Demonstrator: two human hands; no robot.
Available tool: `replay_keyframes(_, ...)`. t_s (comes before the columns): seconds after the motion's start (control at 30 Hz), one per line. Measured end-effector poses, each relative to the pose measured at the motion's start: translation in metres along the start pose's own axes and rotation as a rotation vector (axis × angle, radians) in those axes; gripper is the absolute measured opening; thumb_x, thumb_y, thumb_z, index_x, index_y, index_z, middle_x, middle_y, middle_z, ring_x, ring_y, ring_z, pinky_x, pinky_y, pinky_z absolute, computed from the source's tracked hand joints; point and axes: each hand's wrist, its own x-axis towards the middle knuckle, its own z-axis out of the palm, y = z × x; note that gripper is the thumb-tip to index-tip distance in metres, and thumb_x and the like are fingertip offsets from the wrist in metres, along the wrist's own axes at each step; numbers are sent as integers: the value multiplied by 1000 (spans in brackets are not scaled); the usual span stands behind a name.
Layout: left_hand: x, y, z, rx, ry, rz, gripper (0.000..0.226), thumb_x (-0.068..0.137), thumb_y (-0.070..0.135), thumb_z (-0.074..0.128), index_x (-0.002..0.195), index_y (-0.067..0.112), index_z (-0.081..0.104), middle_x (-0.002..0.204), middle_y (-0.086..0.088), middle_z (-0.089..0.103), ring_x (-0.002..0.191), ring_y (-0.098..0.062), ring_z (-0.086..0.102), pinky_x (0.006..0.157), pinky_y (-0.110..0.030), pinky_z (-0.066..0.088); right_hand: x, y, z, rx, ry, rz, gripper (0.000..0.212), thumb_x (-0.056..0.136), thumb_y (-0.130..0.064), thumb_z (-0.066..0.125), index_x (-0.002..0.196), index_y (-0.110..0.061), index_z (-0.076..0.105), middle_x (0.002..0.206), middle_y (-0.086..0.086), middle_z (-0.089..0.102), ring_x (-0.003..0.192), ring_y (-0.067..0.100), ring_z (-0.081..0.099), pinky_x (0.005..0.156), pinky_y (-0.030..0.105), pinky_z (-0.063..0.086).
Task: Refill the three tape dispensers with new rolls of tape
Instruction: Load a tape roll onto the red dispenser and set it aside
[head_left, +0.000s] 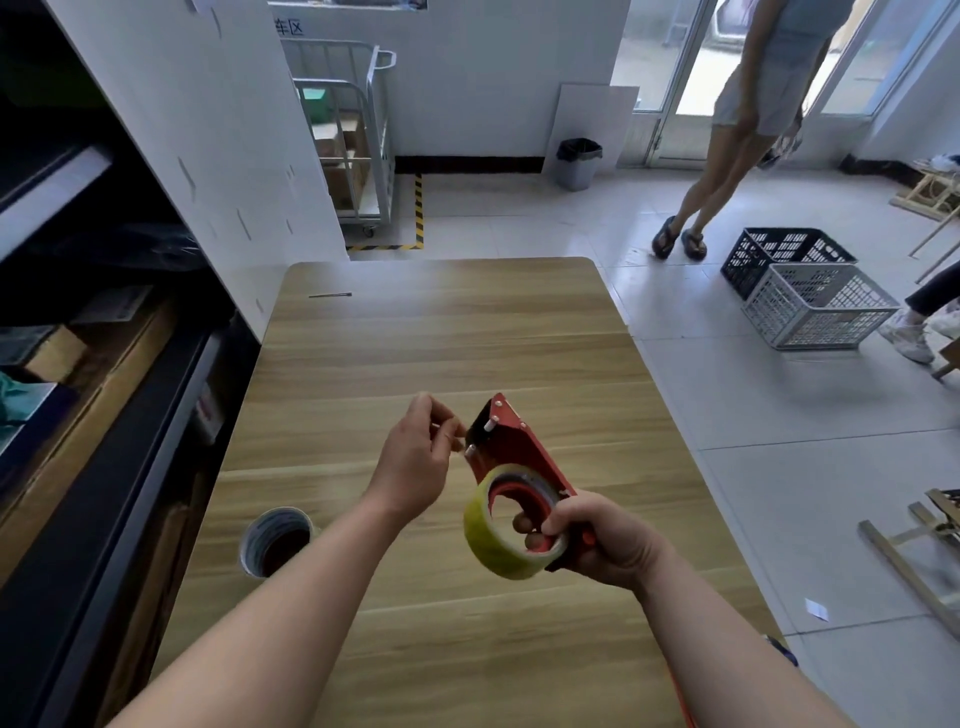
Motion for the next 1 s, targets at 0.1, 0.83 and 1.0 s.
replay_keyframes(0.1, 4, 9, -5, -24, -118, 13, 2, 93, 7, 55, 91, 8, 54, 83, -5, 68, 76, -19, 65, 72, -32, 55, -4, 4, -9, 20, 56, 24, 59, 56, -11, 64, 113, -1, 52, 88, 13, 61, 66, 22, 55, 50, 27, 42)
replay_keyframes(0.83, 23, 14, -13, -173, -193, -98, 12, 86, 11, 67, 76, 16, 64, 94, -4, 74, 92, -25, 68, 83, -38, 56, -9, -10, -4, 191, -13, 29, 41, 60, -15, 67, 100, -8, 70, 91, 13, 57, 82, 25, 54, 69, 33, 49)
replay_keyframes(1.0, 25, 20, -11, -97, -202, -33, 12, 90, 11, 63, 78, 16, 60, 92, -5, 71, 90, -26, 67, 83, -42, 56, -9, -14, -3, 176, -39, 32, 44, 60, -14, 64, 104, -7, 68, 93, 15, 61, 82, 27, 59, 65, 34, 53)
